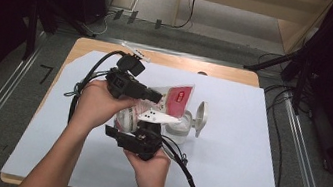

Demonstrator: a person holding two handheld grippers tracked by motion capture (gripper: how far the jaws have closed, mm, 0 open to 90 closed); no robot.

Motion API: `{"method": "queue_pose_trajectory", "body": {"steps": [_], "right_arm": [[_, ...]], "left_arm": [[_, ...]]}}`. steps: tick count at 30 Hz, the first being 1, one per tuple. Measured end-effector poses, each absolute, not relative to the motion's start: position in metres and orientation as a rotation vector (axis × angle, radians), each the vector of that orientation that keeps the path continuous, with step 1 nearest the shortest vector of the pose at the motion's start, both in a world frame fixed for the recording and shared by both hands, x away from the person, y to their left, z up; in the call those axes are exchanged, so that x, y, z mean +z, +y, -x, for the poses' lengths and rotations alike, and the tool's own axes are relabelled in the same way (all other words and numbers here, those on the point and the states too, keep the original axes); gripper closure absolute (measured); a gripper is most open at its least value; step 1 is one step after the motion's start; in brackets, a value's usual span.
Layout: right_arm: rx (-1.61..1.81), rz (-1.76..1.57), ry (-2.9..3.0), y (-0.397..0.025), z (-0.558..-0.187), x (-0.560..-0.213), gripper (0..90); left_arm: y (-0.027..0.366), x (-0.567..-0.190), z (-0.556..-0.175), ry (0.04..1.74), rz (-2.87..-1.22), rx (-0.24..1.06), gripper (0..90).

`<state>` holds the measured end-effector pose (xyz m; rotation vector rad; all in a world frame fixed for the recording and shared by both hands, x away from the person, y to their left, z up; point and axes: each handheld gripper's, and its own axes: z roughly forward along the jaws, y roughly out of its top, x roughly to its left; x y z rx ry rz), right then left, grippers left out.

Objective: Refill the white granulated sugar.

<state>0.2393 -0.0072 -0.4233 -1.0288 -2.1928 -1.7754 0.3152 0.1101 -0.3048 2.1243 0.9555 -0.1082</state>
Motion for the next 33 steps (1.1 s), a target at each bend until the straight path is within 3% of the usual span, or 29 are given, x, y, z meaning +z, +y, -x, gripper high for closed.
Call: {"method": "queue_pose_trajectory", "body": {"steps": [33], "right_arm": [[-1.765, 0.996, -2.224, -0.0042, -0.2399, -0.4249, 61.5]], "left_arm": [[0.1120, -0.3057, -0.3151, 0.965, -2.133, -0.101, 86.3]]}}
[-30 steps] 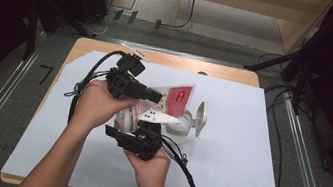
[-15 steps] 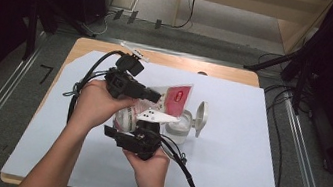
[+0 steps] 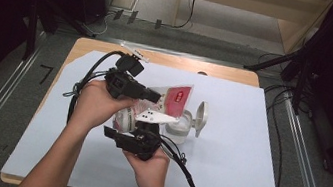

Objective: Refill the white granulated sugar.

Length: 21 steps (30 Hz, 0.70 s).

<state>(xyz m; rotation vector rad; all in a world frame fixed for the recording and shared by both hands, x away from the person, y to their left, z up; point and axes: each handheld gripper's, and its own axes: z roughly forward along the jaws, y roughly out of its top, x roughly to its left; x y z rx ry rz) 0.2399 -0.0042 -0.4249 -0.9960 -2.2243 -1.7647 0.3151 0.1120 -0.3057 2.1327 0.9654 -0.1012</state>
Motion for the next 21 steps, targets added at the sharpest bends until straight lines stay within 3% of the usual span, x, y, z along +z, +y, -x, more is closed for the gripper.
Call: {"method": "queue_pose_trajectory", "body": {"steps": [21], "right_arm": [[-1.768, 1.002, -2.211, -0.0044, -0.2391, -0.4239, 61.7]], "left_arm": [[0.1109, -0.3047, -0.3140, 0.959, -2.127, -0.096, 86.1]]}}
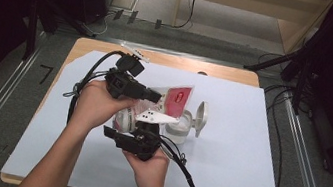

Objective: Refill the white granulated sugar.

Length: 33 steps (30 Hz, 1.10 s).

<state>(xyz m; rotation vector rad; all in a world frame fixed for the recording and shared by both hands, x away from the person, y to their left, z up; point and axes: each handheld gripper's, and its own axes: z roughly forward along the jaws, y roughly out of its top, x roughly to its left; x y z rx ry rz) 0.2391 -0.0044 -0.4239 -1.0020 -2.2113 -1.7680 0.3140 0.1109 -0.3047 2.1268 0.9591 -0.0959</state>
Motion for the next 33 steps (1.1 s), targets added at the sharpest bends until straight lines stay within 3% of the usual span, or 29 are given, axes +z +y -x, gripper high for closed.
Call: {"method": "queue_pose_trajectory", "body": {"steps": [33], "right_arm": [[-1.772, 1.041, -2.210, -0.0083, -0.2428, -0.4206, 62.0]], "left_arm": [[0.1060, -0.3036, -0.3168, 0.950, -2.099, -0.067, 86.3]]}}
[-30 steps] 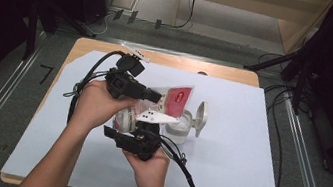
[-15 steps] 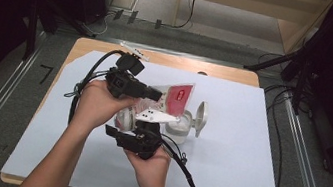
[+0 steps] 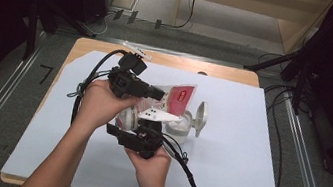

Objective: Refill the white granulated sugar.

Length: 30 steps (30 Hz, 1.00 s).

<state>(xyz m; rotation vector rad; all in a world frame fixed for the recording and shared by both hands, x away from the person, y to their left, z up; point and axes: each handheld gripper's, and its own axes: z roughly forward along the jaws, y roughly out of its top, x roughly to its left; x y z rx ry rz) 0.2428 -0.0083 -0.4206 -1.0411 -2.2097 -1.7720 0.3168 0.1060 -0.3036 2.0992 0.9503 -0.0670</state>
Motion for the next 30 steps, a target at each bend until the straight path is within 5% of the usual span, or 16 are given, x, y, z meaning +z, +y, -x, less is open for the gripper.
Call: {"method": "queue_pose_trajectory", "body": {"steps": [30], "right_arm": [[-1.770, 1.035, -2.205, -0.0116, -0.2445, -0.4202, 62.0]], "left_arm": [[0.1023, -0.3049, -0.3170, 0.941, -2.085, -0.045, 86.0]]}}
